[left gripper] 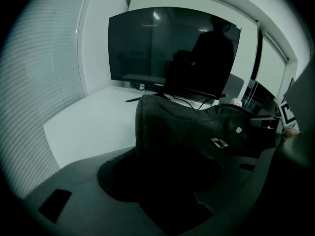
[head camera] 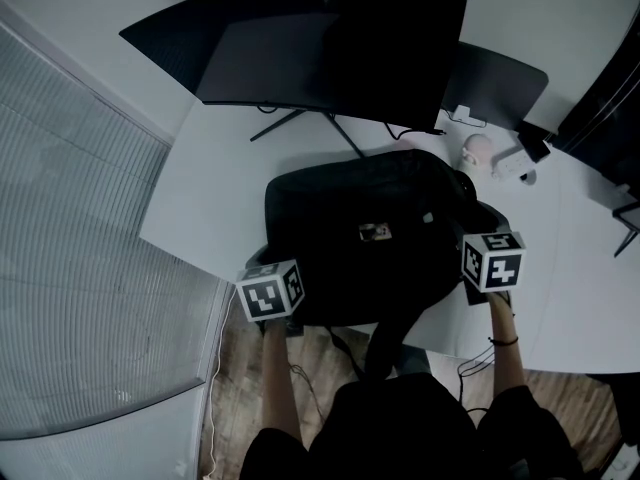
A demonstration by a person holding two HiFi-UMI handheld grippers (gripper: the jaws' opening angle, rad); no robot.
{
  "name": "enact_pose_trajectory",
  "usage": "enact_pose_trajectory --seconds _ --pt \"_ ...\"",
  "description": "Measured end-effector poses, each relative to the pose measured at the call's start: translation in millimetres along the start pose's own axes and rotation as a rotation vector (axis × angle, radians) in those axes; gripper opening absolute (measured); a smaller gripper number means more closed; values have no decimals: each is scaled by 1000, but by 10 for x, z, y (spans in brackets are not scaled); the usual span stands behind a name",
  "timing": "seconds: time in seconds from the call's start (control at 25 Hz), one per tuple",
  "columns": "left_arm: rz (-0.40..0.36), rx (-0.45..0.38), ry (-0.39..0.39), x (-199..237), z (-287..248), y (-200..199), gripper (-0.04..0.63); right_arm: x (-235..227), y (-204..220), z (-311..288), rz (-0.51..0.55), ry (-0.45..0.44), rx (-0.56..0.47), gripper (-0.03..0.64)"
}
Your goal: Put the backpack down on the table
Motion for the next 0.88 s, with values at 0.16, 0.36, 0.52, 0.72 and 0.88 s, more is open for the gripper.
enact_pose_trajectory --seconds 0.16,0.36,0.52,0.72,0.88 --pt "1 -21 -34 29 27 -8 224 -34 -49 53 36 38 -28 225" --pt "-35 -66 -77 40 127 -43 225 -28 -162 164 53 52 -75 224" --pt "-71 -128 -118 58 253 -93 223 11 -248 235 71 55 -104 224" --pt "-121 -193 -117 -2 413 -155 142 97 -294 345 89 41 -134 209" --pt "-131 -232 -98 -71 549 -179 85 203 -316 454 91 20 -160 140"
Point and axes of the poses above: the fingertips, and each gripper's own axes: z backward along the fingers, x to its left, y out of its underside, the point moved 1 cm from there along z, backward along the fingers, and after that the axes turned 4 degrees about -x, right-handed, at the moved point
